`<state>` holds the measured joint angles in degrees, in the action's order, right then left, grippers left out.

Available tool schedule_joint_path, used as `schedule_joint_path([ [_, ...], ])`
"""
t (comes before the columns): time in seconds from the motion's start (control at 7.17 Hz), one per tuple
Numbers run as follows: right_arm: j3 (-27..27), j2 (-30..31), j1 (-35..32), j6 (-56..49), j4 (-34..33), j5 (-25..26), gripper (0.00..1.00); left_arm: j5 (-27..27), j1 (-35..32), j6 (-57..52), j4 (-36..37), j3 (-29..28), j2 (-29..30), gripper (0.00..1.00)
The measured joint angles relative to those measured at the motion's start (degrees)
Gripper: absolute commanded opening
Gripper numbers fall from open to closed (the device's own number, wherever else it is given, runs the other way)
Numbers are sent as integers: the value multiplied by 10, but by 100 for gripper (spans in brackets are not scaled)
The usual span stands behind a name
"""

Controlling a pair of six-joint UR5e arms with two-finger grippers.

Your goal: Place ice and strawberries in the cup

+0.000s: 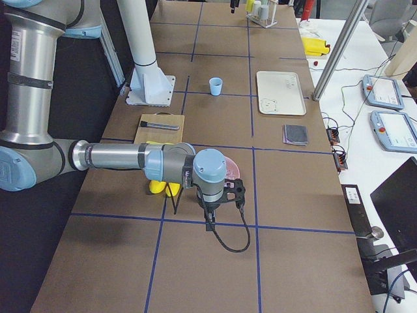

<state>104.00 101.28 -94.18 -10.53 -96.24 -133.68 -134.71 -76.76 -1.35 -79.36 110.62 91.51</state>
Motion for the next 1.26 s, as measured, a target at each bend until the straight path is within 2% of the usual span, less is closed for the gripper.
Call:
schedule_joint_path([
  [0.28, 0, 0, 0, 0, 0, 0, 99, -10, -104, -122, -1, -73, -29, 100],
  [0.56, 2, 1, 0, 1, 0, 0, 99, -20, -160, -157, -10, -110, -65, 100],
  [0.84, 3, 0, 0, 0, 0, 0, 99, -28, -174, -157, -24, -116, -90, 100],
  [1.26, 6, 0, 0, 0, 0, -1, 99, -29, -177, -146, -27, -142, -97, 100],
])
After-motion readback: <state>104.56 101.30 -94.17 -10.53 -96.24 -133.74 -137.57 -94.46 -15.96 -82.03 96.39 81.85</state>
